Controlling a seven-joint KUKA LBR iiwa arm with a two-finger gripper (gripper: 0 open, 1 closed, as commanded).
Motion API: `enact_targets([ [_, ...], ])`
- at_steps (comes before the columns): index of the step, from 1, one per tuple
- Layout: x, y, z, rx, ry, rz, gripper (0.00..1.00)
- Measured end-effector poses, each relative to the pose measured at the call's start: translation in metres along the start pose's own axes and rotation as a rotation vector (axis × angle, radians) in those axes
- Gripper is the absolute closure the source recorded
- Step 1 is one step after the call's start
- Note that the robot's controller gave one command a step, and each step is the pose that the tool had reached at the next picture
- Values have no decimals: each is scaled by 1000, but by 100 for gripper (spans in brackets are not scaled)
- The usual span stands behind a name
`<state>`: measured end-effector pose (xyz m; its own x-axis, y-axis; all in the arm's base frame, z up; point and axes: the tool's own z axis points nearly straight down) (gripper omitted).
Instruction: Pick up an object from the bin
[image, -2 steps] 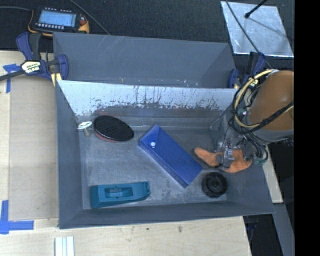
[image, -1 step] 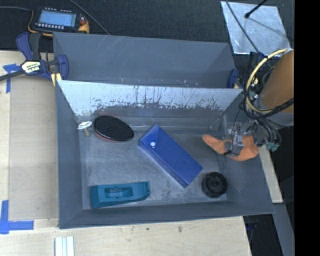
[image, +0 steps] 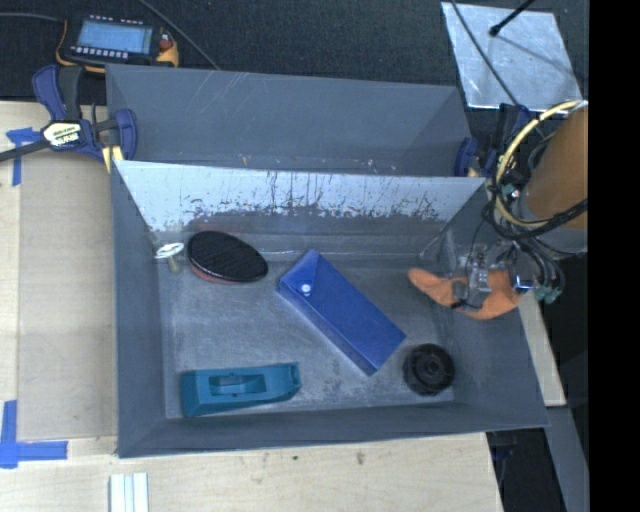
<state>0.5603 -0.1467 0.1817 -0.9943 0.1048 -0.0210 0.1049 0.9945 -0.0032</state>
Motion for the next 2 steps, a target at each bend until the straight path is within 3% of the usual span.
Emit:
enact_targets([
  [1, 17, 2, 5, -6, 35, -11, 100],
  [2, -20, 17, -70, -3, 18, -6, 100],
])
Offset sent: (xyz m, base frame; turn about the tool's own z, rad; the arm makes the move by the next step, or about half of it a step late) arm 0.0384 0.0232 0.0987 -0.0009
